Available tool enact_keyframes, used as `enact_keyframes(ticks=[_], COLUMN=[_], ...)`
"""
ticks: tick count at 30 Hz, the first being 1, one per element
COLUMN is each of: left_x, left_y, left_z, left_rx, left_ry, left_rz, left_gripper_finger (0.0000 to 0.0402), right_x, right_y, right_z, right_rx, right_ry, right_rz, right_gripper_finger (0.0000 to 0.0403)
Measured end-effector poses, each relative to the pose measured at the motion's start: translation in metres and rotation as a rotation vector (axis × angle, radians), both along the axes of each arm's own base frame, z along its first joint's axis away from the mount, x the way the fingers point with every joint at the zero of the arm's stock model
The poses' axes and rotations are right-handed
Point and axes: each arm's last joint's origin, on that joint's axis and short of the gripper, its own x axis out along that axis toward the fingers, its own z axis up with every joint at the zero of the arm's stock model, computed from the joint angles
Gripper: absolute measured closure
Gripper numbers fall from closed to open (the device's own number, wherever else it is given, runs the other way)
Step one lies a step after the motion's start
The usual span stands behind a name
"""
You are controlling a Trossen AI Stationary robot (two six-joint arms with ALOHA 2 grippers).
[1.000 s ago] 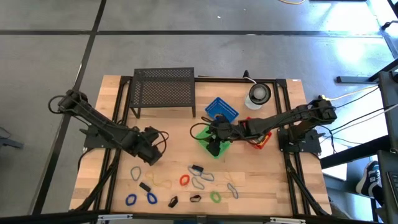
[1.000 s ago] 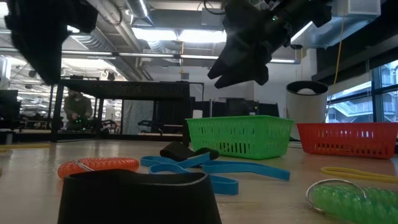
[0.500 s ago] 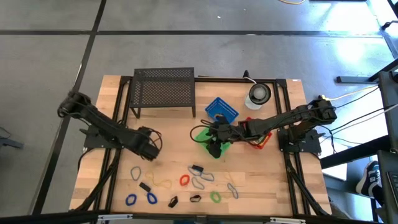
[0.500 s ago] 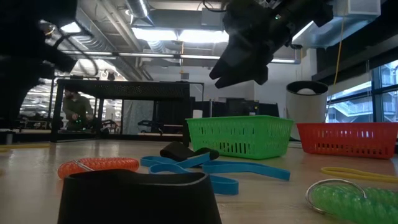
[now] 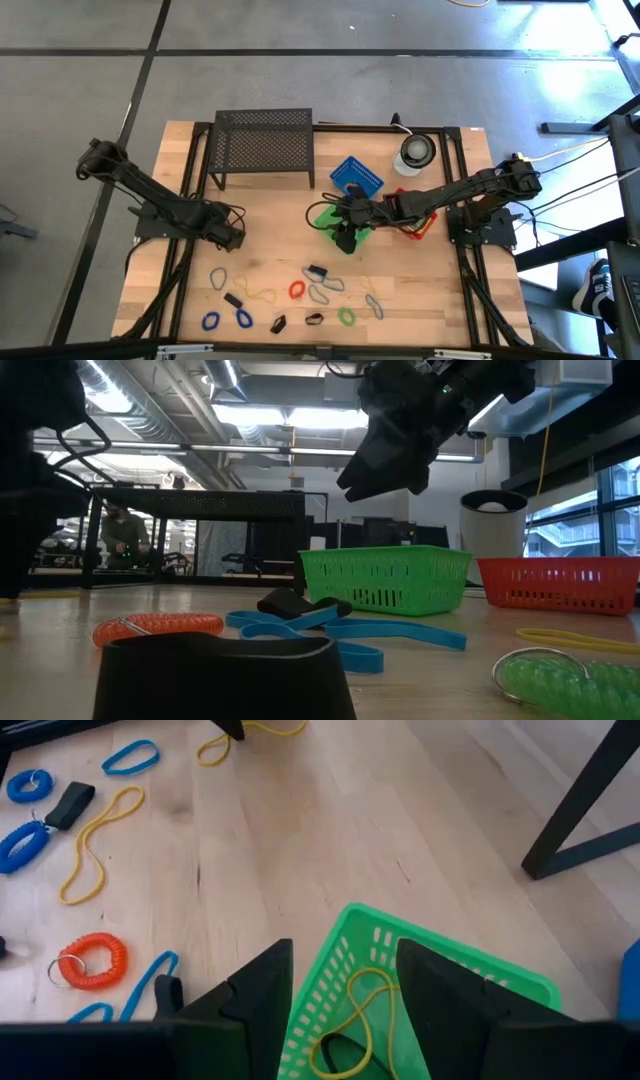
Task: Pick & Place Office Desk Supplies
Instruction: Put the yellow rubber band into the green basket
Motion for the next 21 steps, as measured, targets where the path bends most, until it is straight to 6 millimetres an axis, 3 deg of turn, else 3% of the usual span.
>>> enact_keyframes(ticks=[7,18,21], left_x=[-0.0012,0.0003,0.0012], left_y=[0.0009,0.001,0.0009], left_z=[-0.0017,-0.0015,-0.0011], left_rx=[0.018,0.044,0.049], left_ry=[0.01,-0.004,-0.013], left_rz=[-0.001,-0.05,-0.058], left_gripper_finger=[0.0226,0.0382,0.0396], right_x=[0.0,0.0,0.0], right_y=[-0.001,-0.0031,-0.0031], right_z=[0.0002,0.0006,0.0006], right_rx=[-0.033,-0.097,-0.097], right_ry=[-0.003,-0.007,-0.008], right_rz=[-0.017,-0.053,-0.053], right_gripper_finger=[0.0223,0.0223,0.0223])
